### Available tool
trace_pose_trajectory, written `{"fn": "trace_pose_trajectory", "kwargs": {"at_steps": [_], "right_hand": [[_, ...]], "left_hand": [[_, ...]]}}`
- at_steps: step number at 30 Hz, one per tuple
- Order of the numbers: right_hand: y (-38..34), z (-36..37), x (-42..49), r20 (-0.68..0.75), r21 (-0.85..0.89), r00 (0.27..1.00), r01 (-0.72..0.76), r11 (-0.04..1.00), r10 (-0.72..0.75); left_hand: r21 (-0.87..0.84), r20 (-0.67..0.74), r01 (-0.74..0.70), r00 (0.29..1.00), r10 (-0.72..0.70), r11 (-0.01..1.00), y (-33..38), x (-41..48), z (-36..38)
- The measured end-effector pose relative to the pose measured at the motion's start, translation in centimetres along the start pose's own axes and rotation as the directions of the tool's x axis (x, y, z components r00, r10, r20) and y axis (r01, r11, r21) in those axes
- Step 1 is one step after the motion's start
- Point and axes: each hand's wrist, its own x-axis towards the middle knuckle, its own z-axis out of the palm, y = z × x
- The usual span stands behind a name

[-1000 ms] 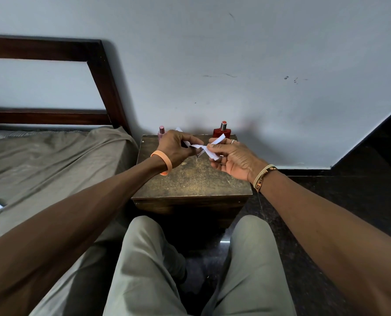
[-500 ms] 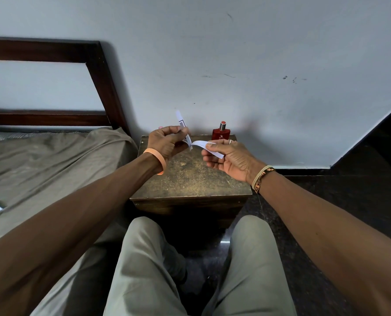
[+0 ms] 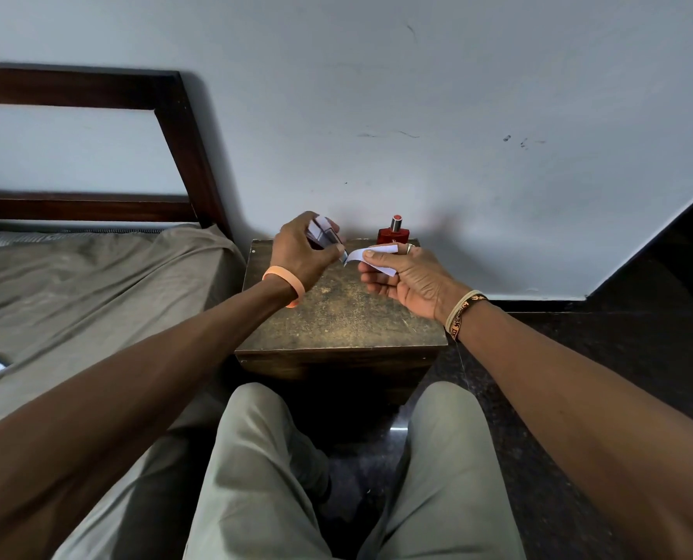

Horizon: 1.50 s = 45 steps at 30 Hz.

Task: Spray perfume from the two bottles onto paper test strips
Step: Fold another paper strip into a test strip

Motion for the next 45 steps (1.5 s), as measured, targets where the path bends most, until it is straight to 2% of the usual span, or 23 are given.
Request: {"fn": "trace_pose_trajectory", "kwargs": {"at_steps": [2, 5, 15, 22, 29, 36, 45], "right_hand": [[-0.1, 0.3, 0.1, -0.008, -0.008, 1.0, 0.0, 1.0, 0.0], [-0.2, 0.6, 0.1, -0.001, -0.012, 1.0, -0.001, 1.0, 0.001], [-0.3, -0.1, 0.0, 0.03, 0.007, 0.999, -0.019, 1.0, 0.019], [-0.4, -0.3, -0.1, 0.056, -0.003, 0.998, -0.022, 1.0, 0.023], [-0.1, 0.3, -0.2, -0.031, -0.016, 1.0, 0.003, 1.0, -0.003], [-0.4, 1.2, -0.3, -0.136, -0.083, 0.988, 0.059, 0.995, -0.07], [-0.5, 1.4, -0.5, -0.156, -0.104, 0.985, 0.055, 0.993, -0.07]], "left_hand": [[0.098, 0.055, -0.084, 0.995, 0.079, 0.992, 0.4, -0.1, 0.4], [0.14, 0.13, -0.137, 0.984, 0.119, 0.981, 1.0, -0.4, 1.0], [0.007, 0.208, -0.111, 0.972, 0.107, 0.994, 1.4, -0.9, 1.0], [-0.109, 0.225, -0.017, 0.974, 0.041, 0.994, 0.7, -0.7, 0.8], [-0.236, 0.184, 0.084, 0.982, -0.04, 0.968, 0.9, -1.0, 1.2], [-0.414, 0.236, 0.283, 0.951, -0.198, 0.865, 1.6, -1.2, 1.2], [-0.489, 0.335, 0.419, 0.9, -0.279, 0.765, 1.6, -1.5, 0.6]]}}
